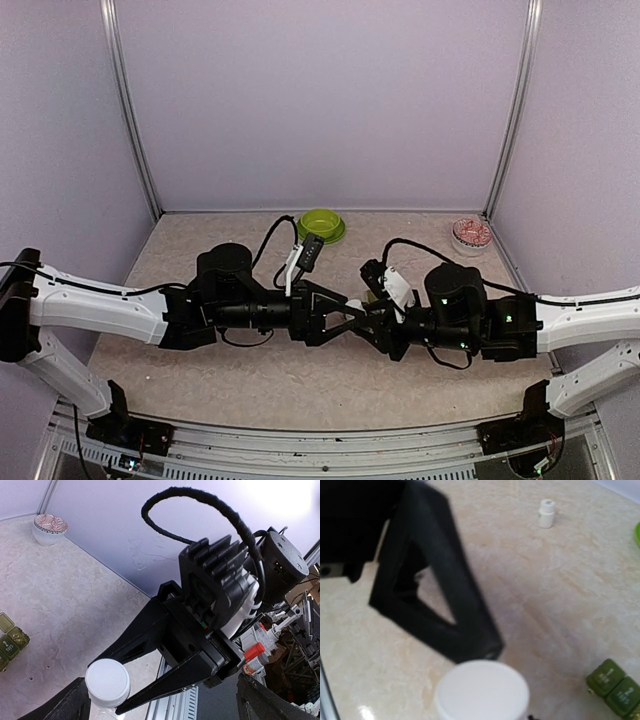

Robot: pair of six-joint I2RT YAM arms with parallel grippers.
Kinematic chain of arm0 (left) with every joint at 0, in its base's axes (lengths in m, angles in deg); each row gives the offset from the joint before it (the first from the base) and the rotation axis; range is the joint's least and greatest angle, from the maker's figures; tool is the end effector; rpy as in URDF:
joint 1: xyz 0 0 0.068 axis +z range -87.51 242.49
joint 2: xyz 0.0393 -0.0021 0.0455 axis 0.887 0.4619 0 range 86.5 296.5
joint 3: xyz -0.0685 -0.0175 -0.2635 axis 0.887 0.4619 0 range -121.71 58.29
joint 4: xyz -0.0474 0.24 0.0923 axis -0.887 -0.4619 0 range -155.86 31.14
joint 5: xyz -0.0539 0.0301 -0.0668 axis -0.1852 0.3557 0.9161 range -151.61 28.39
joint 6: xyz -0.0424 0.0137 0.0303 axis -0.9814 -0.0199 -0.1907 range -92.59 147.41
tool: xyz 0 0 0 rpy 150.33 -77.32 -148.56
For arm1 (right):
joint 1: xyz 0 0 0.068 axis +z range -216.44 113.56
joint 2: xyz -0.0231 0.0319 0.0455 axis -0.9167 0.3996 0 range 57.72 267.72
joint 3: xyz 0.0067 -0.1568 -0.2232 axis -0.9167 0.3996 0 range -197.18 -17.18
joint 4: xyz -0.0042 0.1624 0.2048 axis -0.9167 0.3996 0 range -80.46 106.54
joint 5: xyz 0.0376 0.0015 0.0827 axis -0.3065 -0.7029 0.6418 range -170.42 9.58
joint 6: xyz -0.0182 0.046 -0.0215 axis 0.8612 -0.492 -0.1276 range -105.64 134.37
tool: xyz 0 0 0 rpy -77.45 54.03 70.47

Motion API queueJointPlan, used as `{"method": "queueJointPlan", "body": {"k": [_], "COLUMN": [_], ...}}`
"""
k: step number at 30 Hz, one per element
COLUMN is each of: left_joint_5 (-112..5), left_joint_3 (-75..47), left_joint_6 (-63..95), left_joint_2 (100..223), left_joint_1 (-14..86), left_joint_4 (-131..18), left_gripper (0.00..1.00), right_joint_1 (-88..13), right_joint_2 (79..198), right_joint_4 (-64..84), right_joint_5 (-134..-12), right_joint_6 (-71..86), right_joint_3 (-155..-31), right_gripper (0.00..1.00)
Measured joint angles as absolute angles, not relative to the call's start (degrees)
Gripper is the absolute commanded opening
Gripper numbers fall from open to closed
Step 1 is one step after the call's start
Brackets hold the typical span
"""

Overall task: Sort the pills into containers
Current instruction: Screw the lid of the pill bottle onto the pill bottle.

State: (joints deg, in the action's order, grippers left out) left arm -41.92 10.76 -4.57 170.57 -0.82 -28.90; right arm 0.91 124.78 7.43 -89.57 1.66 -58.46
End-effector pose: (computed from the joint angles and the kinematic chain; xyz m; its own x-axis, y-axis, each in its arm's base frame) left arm 0.1384 -0.3021 0.2660 -0.5689 0.0213 -0.8221 0.8137 0.1595 -0.5590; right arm 0.1067 0.2412 0.2603 -0.3388 -0.2485 -0.9075 -0.8002 0.5834 0.1389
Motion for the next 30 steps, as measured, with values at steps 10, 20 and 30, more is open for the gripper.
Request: {"method": "queueJointPlan", "body": {"k": [10,20,30], "left_joint_5": [-42.03,-41.29,-41.38], "left_joint_3": [10.67,10.04,9.99], "left_joint_6": [-4.77,-4.95,-4.71], "left_joint_2": [171.91,172.93,172.87], "left_joint_1": [-0.82,-0.84,-1.21], "left_joint_4": [-28.44,-28.2,-27.61], "left_gripper": [0.99,0.97,0.94], "right_joint_1": [0.93,1.04,1.43], "right_joint_2": [125.92,126.18,125.94], "right_joint_4": [7.21,7.03,6.47], "right_joint_5": [-87.17,-86.09,-84.94], "right_joint_6": [1.9,2.55,2.86], "right_joint_3": [-58.46,-58.46,-58.46], "right_gripper": [0.23,0.23,0.23]}}
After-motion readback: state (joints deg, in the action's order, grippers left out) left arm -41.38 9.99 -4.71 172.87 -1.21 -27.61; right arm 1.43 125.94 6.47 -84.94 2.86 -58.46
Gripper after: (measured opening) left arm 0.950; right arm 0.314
